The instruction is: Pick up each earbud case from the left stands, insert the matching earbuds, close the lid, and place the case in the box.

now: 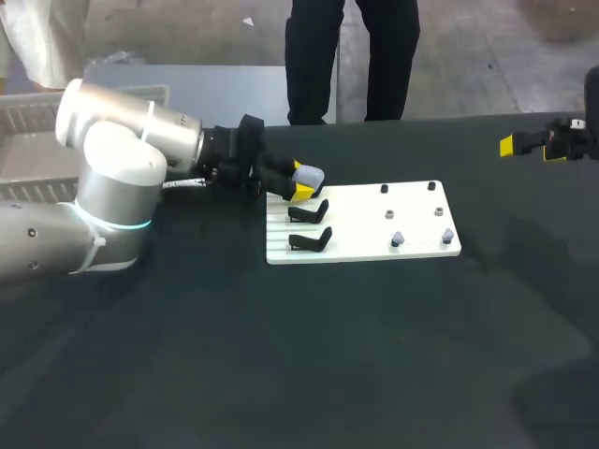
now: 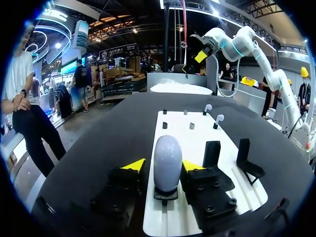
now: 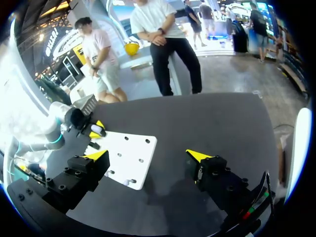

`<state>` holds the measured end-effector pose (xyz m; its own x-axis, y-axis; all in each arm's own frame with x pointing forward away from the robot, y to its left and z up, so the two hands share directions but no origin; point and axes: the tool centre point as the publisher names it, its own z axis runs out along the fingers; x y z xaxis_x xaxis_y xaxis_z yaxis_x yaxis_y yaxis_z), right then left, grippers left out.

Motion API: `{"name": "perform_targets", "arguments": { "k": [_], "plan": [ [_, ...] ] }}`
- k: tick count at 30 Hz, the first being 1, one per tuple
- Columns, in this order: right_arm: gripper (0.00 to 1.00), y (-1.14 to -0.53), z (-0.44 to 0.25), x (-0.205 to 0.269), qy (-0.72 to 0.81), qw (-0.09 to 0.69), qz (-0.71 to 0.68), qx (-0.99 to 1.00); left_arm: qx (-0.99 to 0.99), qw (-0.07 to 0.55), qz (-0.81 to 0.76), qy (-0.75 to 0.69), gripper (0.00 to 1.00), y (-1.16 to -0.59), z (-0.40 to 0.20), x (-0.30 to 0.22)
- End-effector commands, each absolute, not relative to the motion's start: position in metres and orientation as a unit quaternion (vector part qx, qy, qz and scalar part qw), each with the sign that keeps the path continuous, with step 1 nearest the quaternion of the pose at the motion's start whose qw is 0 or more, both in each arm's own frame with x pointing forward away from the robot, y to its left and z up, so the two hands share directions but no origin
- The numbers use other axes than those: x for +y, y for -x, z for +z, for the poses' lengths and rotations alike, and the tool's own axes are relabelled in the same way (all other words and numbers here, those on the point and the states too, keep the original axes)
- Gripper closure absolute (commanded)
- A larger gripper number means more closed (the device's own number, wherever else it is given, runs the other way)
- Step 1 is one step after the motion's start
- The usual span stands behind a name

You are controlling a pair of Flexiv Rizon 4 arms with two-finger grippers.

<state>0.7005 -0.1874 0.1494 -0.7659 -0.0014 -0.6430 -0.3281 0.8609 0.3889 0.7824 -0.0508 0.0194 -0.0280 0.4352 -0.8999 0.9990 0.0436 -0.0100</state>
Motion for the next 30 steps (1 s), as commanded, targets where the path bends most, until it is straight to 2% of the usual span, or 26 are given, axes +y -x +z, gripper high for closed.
{"name": "perform_targets", "arguments": {
  "k": [1,4,6,7,8,16,30],
  "plan": [
    [0.0,-0.701,0.15,-0.187,0.09,0.33,0.246,0.907,0.611,0.381,-0.372,-0.586,0.64,-0.785,0.018,-0.051],
    [0.0,-0.701,0.15,-0.187,0.09,0.33,0.246,0.907,0.61,0.381,-0.373,-0.587,0.72,-0.785,0.019,-0.051],
    [0.0,-0.701,0.15,-0.187,0.09,0.33,0.246,0.907,0.609,0.382,-0.372,-0.587,0.83,-0.785,0.02,-0.051],
    [0.0,-0.701,0.15,-0.187,0.09,0.33,0.246,0.907,0.609,0.382,-0.373,-0.586,0.94,-0.784,0.02,-0.051],
    [0.0,-0.701,0.15,-0.187,0.09,0.33,0.246,0.907,0.609,0.382,-0.373,-0.586,1.0,-0.784,0.02,-0.051],
    [0.0,-0.701,0.15,-0.187,0.09,0.33,0.246,0.907,0.608,0.385,-0.381,-0.581,1.0,-0.778,0.03,-0.047],
    [0.0,-0.701,0.15,-0.187,0.09,0.33,0.246,0.907,0.623,0.387,-0.368,-0.572,1.0,-0.755,0.101,-0.045]
  ]
}}
